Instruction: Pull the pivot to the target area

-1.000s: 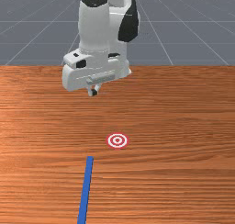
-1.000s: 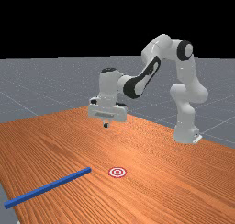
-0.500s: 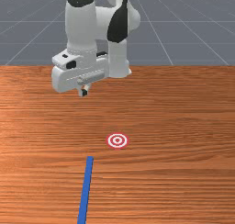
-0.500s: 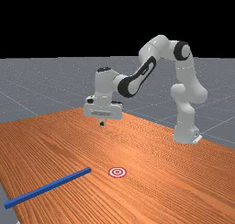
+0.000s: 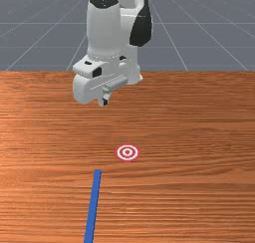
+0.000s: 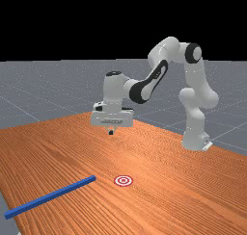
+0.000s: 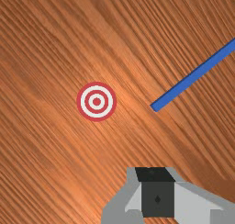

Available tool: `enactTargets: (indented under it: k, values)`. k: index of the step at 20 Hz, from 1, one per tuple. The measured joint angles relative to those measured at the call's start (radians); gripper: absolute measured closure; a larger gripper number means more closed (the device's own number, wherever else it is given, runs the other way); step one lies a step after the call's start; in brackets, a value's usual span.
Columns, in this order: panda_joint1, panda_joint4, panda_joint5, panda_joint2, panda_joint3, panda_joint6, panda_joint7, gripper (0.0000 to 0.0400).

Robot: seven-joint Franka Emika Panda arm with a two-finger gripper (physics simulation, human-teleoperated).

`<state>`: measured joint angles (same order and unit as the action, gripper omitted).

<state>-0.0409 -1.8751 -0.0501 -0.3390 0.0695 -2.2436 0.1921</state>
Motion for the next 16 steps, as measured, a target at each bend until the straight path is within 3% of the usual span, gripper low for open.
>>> enactTargets:
  k: [3, 4, 6, 8, 9, 11, 12, 14, 15, 16]
  values:
    - [0.018, 0.045, 0.004, -0.03, 0.016, 0.025, -0.131, 0.04]
    - [0.037, 0.031, -0.04, -0.021, 0.032, 0.019, -0.181, 0.04]
    - [0.039, -0.017, -0.047, 0.01, 0.033, 0.003, -0.185, 0.04]
    - [0.031, -0.099, -0.015, 0.066, 0.029, -0.019, -0.187, 0.04]
    - [0.012, -0.127, 0.043, 0.087, 0.014, -0.023, -0.111, 0.04]
    - [0.009, -0.143, 0.048, 0.097, 0.014, -0.031, -0.106, 0.04]
    - [0.015, -0.122, -0.006, 0.081, 0.017, -0.036, -0.082, 0.04]
    - [0.011, -0.014, 0.0, 0.01, 0.011, -0.001, -0.074, 0.04]
    - [0.019, 0.109, 0.003, -0.06, 0.018, 0.116, -0.131, 0.04]
    - [0.018, 0.143, 0.006, -0.083, 0.017, 0.123, -0.131, 0.04]
